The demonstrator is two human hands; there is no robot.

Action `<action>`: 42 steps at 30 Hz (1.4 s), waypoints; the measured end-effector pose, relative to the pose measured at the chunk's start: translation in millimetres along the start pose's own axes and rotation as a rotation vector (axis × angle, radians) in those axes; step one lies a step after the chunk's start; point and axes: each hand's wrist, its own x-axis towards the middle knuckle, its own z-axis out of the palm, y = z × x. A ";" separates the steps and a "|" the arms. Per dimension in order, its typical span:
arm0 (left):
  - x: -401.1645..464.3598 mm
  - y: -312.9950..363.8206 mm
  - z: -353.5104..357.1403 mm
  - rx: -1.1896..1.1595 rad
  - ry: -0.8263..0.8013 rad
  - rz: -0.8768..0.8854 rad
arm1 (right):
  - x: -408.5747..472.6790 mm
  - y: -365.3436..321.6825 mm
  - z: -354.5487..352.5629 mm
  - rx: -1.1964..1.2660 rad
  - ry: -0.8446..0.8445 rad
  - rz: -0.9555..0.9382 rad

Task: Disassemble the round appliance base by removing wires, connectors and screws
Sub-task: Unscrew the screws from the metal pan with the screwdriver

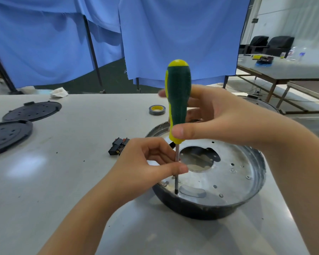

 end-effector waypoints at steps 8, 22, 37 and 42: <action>-1.6 -0.8 -2.1 0.006 -0.135 -0.024 | -5.1 -3.5 -4.2 0.122 -0.021 0.001; -0.1 -1.5 3.2 0.083 0.026 0.003 | -1.2 1.7 -6.7 0.060 0.003 -0.005; -0.5 -5.2 -3.7 0.218 -0.149 -0.031 | 0.4 6.8 -14.7 0.232 0.045 -0.063; 3.5 -3.1 -8.2 0.213 -0.179 -0.072 | -3.1 3.6 -20.2 0.242 0.111 -0.101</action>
